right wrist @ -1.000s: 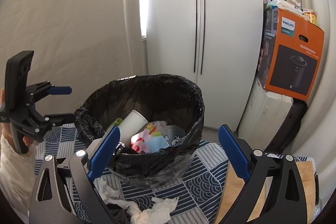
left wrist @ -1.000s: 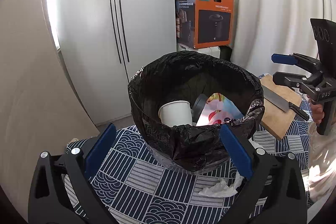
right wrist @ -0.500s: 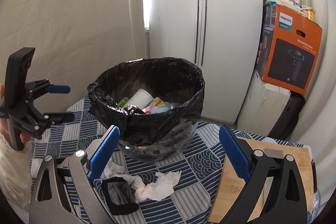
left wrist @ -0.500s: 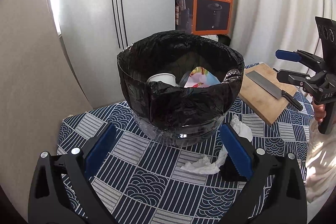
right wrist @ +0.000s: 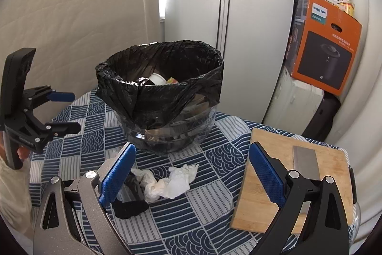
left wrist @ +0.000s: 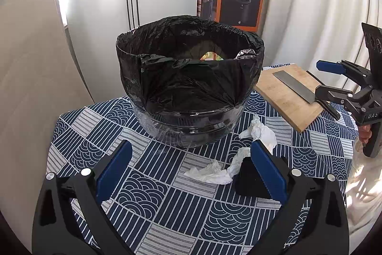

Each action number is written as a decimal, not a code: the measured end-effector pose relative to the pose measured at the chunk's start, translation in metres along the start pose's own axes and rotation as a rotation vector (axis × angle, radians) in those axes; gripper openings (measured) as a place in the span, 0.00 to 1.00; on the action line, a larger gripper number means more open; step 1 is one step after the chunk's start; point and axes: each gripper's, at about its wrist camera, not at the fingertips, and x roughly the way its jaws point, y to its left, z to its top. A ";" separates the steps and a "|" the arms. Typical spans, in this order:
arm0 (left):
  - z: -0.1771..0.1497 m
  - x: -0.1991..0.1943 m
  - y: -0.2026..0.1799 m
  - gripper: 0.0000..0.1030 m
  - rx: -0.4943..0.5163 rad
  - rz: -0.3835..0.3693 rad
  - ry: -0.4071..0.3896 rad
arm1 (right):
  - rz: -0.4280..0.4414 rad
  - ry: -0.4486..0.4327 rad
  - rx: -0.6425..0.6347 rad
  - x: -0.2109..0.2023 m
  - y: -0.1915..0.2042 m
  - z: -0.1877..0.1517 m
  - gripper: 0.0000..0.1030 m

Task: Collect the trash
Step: 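Move both tools back toward the black cloth and tissues, then grasp the black cloth with left tool while right tool grasps the white tissues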

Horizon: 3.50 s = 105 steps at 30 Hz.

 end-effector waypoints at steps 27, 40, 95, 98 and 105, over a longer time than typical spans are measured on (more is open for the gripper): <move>-0.042 0.076 -0.098 0.94 0.101 -0.110 0.182 | -0.063 0.040 0.043 -0.026 -0.046 -0.052 0.89; -0.054 0.089 -0.087 0.68 0.108 -0.143 0.255 | -0.045 0.076 0.049 -0.016 -0.042 -0.062 0.89; -0.106 0.008 0.041 0.68 -0.050 0.050 0.134 | 0.152 0.230 0.081 0.067 0.071 -0.095 0.23; -0.110 0.002 0.038 0.68 -0.061 0.040 0.129 | 0.160 0.240 0.097 0.049 0.070 -0.102 0.23; -0.109 -0.023 0.026 0.68 -0.081 0.067 0.083 | 0.139 0.196 0.091 0.007 0.061 -0.104 0.23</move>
